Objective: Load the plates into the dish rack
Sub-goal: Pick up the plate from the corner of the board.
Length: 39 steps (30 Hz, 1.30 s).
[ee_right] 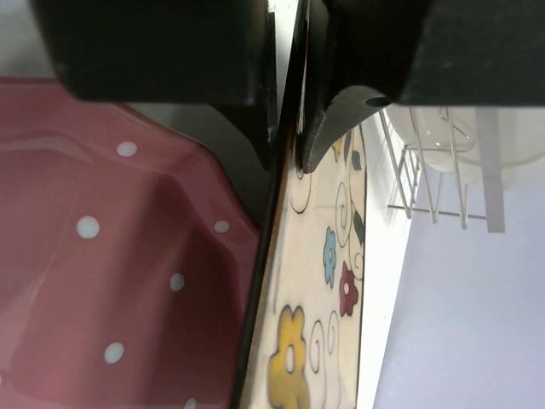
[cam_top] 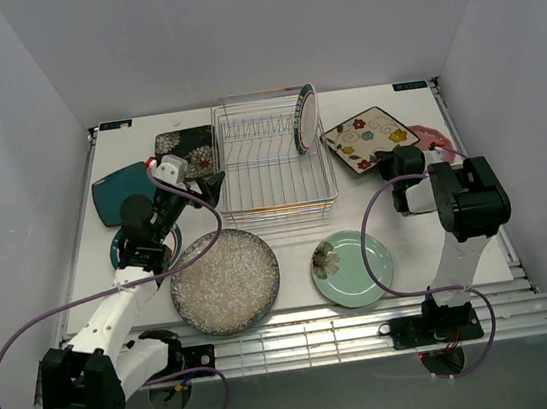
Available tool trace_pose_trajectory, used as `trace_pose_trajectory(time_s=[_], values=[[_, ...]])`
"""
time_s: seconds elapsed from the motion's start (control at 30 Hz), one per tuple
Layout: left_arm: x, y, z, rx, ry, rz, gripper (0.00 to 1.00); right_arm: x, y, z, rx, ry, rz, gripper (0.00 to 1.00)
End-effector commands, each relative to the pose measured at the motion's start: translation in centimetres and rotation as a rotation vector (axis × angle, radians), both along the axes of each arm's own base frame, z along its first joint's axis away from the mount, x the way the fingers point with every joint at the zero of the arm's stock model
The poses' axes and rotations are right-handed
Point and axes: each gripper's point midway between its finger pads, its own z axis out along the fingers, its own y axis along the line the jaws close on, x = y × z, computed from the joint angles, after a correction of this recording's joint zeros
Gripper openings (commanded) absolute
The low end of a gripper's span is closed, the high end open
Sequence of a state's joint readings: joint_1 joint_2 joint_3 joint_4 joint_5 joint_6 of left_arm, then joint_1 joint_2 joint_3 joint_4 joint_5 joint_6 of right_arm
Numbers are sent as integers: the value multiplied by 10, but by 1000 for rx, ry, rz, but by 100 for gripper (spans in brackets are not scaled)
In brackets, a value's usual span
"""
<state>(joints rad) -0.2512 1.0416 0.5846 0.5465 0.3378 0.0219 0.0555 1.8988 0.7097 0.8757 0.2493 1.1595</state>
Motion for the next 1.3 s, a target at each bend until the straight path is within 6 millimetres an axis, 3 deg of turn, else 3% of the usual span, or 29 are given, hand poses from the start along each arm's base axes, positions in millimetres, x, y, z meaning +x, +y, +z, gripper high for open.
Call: trace_pose_trajectory(time_s=[0.0, 0.07, 0.27, 0.37, 0.4, 0.43, 0.53, 0.67, 0.87, 1.13, 1.27], values=[[-9, -18, 27, 22, -56, -109, 98, -1, -13, 25, -56, -68, -44, 8], [-10, -31, 40, 21, -55, -177, 98, -3, -15, 26, -58, -66, -51, 8], [-16, -74, 40, 131, -107, -255, 98, -10, -18, 38, -70, -86, -63, 8], [-5, -104, 39, 225, -146, -192, 98, -11, -19, 46, -79, -96, -66, 8], [5, -115, 15, 278, -85, -198, 98, -11, -20, 47, -80, -96, -65, 8], [13, -125, 34, 281, -110, -194, 98, -11, -20, 47, -83, -93, -64, 8], [27, -154, 31, 368, -117, -197, 98, -11, -18, 50, -83, -94, -56, 8], [26, -197, 28, 480, -203, -216, 98, -12, -20, 55, -90, -96, -62, 8], [39, -240, 9, 558, -224, -280, 98, -16, -21, 67, -96, -116, -69, 8], [27, -279, -6, 540, -243, -458, 98, -18, -21, 79, -106, -138, -61, 8], [11, -298, -27, 617, -304, -531, 98, -18, -21, 87, -111, -152, -57, 8]])
